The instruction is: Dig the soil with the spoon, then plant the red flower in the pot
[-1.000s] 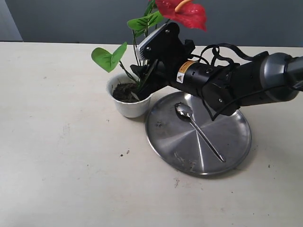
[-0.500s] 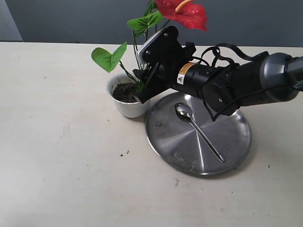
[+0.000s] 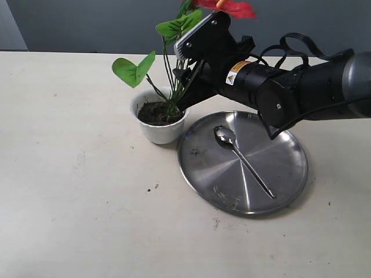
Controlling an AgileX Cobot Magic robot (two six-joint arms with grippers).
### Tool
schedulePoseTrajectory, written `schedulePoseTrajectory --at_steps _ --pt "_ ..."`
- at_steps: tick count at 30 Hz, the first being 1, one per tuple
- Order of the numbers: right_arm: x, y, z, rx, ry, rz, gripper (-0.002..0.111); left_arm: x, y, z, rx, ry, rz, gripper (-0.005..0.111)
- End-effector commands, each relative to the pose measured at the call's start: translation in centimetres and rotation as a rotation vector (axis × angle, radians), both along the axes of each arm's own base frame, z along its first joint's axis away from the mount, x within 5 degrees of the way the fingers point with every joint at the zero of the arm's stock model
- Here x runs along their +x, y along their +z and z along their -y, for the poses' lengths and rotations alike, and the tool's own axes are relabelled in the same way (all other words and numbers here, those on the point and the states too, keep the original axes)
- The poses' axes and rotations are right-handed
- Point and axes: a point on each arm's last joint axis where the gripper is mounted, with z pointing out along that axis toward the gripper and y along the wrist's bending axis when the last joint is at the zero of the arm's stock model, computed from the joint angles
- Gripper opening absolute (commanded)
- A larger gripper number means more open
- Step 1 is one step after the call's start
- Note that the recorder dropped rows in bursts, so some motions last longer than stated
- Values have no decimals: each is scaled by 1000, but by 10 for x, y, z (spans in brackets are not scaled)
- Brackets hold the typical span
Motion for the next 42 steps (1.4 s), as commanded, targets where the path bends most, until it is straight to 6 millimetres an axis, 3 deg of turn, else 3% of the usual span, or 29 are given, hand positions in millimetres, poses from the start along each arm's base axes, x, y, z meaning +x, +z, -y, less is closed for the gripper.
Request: schedulePoseTrajectory --at_steps 1,9,16,21,23,28,34,37,42 --pt "-2 3 2 -16 2 -11 54 0 0 0 0 -4 7 0" --pt "-7 0 5 -81 8 -91 54 0 -1 0 0 -2 4 0" --pt "-15 23 12 -71 11 -82 54 0 -1 0 0 -2 4 0" --pt "-27 17 20 -196 23 -235 53 0 -1 0 0 -2 4 0" --pt "-32 12 25 -250 29 -294 46 0 -1 0 0 -2 4 0" --pt "-60 6 48 -258 34 -296 0 0 -1 0 0 -2 4 0" --pt "-78 29 64 -205 35 -233 -1 0 -1 0 0 -2 4 0" --pt "-89 27 73 -276 39 -324 -1 0 0 0 0 -4 6 0" --pt "-113 29 95 -212 -11 -373 -1 0 0 0 0 -4 6 0"
